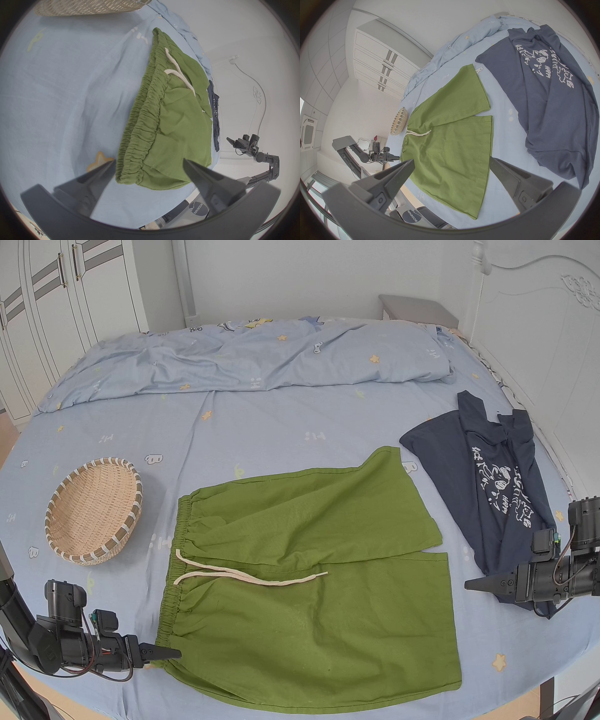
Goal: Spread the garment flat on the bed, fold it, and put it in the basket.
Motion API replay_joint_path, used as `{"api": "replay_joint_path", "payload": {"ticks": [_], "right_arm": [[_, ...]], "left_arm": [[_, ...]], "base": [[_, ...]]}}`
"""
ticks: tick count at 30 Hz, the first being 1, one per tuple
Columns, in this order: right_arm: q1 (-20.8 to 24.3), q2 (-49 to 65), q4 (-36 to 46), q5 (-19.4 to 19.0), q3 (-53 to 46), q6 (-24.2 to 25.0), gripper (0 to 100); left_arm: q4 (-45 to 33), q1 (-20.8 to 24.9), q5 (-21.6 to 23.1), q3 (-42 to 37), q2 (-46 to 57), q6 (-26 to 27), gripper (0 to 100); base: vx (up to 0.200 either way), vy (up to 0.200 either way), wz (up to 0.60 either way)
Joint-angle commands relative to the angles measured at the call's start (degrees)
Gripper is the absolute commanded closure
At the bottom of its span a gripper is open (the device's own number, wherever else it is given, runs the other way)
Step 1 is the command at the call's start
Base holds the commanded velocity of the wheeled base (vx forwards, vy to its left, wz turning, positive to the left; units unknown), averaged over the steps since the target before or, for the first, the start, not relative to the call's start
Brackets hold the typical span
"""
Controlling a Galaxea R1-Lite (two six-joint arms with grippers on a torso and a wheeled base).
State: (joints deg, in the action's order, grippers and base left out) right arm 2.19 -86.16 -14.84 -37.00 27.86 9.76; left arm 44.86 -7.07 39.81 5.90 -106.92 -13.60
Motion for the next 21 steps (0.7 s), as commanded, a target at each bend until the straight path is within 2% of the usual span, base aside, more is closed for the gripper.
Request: {"api": "replay_joint_path", "payload": {"ticks": [1,10,15,19,21], "right_arm": [[0.0,-0.2,0.0,0.0,0.0,0.0,0],[0.1,-0.2,0.1,0.1,-1.2,-0.1,0],[0.0,-0.2,0.2,0.0,-7.3,-0.7,0],[0.4,-0.2,0.2,0.1,-12.1,-1.3,0],[2.9,-0.7,0.1,0.3,-15.6,-1.7,0]], "left_arm": [[0.2,-0.1,0.1,-0.3,-0.5,0.1,100],[0.9,-0.2,0.0,-1.2,-0.2,0.2,100],[1.0,-1.2,0.0,-3.2,-0.2,0.5,100],[1.4,-2.3,-0.1,-3.7,-0.7,3.6,100],[2.1,-3.2,0.1,-5.0,-0.7,6.7,100]], "base": [[0.000,0.000,0.00],[0.000,0.000,0.00],[0.000,0.000,0.00],[0.000,0.000,0.00],[0.000,0.000,0.00]]}}
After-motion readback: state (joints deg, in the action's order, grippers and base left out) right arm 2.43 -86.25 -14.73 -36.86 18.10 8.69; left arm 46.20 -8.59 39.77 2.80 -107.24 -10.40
